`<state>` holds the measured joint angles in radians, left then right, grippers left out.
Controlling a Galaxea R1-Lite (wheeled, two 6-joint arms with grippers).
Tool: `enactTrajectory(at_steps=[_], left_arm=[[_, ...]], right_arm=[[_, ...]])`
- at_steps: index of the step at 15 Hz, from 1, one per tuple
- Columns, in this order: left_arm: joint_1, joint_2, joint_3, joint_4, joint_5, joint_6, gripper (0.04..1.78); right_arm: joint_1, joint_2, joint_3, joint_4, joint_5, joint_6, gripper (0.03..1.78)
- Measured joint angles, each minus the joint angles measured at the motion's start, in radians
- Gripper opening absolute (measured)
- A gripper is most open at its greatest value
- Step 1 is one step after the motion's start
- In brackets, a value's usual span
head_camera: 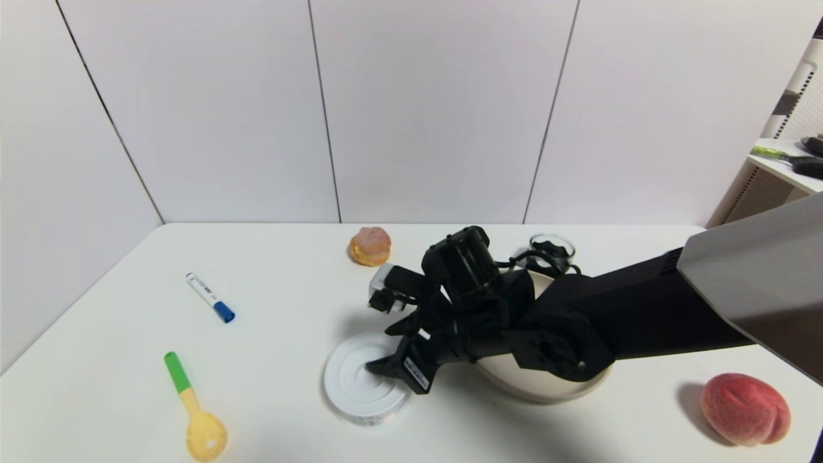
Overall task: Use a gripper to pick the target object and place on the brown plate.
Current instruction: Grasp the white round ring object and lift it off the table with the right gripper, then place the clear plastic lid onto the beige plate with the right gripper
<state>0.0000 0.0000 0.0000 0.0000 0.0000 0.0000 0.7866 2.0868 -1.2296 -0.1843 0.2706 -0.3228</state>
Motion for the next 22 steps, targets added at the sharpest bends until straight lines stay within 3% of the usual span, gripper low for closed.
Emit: enactTrajectory(at_steps=[2,3,10,11,12,22], left_arm=[[0.0,0.0,0.0,0.0,0.0,0.0,1.69],[0.0,0.0,0.0,0.0,0.0,0.0,1.69],[0.0,0.0,0.0,0.0,0.0,0.0,1.69],[0.0,0.0,0.0,0.0,0.0,0.0,1.69],[0.0,0.0,0.0,0.0,0.0,0.0,1.69],[0.0,0.0,0.0,0.0,0.0,0.0,1.69]], right_arm=[[0.0,-0.001,0.0,0.001,-0.001,0.001,0.73],[-0.001,-0.002,-0.001,-0.004,0.0,0.001,0.47],[0.003,-0.023,0.002,0.001,0.002,0.003,0.47],[0.002,-0.035,-0.002,0.0,0.003,0.005,0.15],[0.0,-0.049,-0.003,0.0,0.003,0.009,0.05],[-0.122,-0.226,0.004,0.006,0.013,0.042,0.05]])
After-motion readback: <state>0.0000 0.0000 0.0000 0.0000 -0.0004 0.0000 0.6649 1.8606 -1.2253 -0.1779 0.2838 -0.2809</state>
